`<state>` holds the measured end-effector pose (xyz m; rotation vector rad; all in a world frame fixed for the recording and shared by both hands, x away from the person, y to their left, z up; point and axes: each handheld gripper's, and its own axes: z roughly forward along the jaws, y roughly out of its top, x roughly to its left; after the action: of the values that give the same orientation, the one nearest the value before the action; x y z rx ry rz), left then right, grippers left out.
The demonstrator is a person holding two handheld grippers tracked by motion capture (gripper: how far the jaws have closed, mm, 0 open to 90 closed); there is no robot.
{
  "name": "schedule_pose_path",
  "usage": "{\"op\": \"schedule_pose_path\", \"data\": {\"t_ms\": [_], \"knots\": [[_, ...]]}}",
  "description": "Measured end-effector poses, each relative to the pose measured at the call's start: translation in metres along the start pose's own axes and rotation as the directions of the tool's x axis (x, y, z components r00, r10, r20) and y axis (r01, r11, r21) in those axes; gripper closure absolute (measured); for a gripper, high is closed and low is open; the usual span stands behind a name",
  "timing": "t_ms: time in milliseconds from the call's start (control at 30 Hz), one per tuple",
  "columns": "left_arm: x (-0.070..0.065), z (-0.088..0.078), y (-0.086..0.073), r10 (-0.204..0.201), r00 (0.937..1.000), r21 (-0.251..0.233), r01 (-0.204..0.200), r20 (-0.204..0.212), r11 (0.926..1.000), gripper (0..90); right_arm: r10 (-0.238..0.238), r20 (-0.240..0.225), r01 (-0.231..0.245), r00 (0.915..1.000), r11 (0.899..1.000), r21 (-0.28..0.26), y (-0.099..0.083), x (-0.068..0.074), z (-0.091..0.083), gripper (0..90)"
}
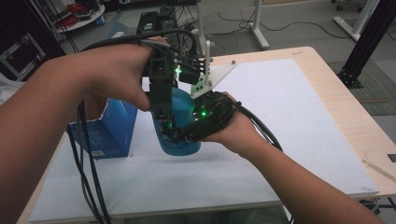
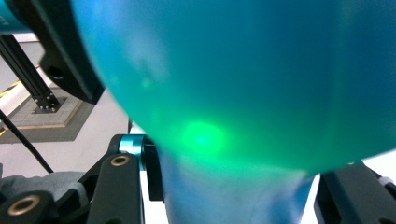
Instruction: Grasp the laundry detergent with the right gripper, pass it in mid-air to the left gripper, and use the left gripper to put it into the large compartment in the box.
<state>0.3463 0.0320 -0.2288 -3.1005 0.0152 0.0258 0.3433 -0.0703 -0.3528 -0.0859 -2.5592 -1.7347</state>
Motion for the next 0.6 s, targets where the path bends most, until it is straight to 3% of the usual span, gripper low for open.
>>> {"op": "schedule_pose_path", "data": {"t_ms": [600], "knots": [[0.0004, 0.0003, -0.0002, -0.005, 0.9999, 0.008, 0.005, -0.010, 1.0000, 27.0, 0.001, 0.001, -0.001, 1.0000, 1.000, -0.006, 0.0002, -0.0004, 0.0004, 46.9]]}}
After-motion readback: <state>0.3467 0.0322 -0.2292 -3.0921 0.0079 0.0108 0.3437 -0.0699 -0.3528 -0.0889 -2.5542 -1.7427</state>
